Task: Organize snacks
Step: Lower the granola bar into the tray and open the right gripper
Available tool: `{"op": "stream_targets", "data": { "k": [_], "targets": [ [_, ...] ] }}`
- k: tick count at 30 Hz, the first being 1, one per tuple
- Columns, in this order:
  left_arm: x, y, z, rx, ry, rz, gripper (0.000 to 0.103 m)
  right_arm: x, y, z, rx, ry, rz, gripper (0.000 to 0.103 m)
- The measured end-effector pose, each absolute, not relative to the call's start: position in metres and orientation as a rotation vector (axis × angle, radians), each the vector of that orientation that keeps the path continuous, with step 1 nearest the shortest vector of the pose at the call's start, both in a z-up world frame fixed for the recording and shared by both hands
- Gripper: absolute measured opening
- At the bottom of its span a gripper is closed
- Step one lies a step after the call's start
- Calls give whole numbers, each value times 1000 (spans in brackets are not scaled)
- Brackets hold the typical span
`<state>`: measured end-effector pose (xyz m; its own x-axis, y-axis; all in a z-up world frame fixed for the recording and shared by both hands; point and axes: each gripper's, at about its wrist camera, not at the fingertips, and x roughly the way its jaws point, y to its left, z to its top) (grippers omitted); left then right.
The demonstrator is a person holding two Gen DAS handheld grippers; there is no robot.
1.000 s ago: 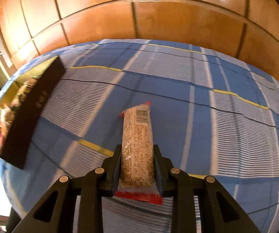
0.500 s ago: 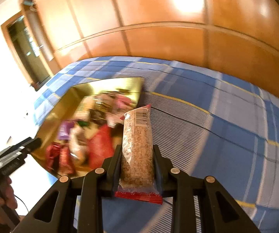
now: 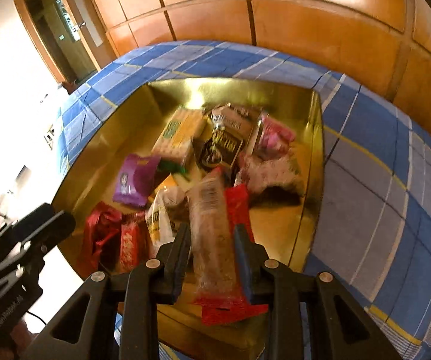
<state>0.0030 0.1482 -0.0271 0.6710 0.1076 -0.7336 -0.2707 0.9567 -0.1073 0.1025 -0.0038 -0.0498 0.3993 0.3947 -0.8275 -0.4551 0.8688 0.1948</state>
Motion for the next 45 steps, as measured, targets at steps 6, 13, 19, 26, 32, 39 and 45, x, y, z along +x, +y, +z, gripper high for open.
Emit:
{"op": "stream_targets", "data": {
  "k": [6,13,19,26,32,39,45],
  "targets": [
    [5,145,-29,-212,812,213,45,86,-6,-49,-112,1009,568,21],
    [4,142,-24,-190,797,222,55,71,-6,-51,-139,998,566,20],
    [1,139,-21,-179,790,224,59,68,-8,-52,-120,996,557,20],
    [-2,134,-16,-163,777,224,65,65,-13,-53,-96,991,556,20],
    [-5,130,-13,-146,761,231,71,62,-21,-49,-55,955,553,24],
    [-13,122,-9,-122,730,237,83,51,-30,-29,-38,846,518,29],
    [-23,112,-5,-108,694,232,93,37,-43,-18,-54,761,422,30]
  ]
}}
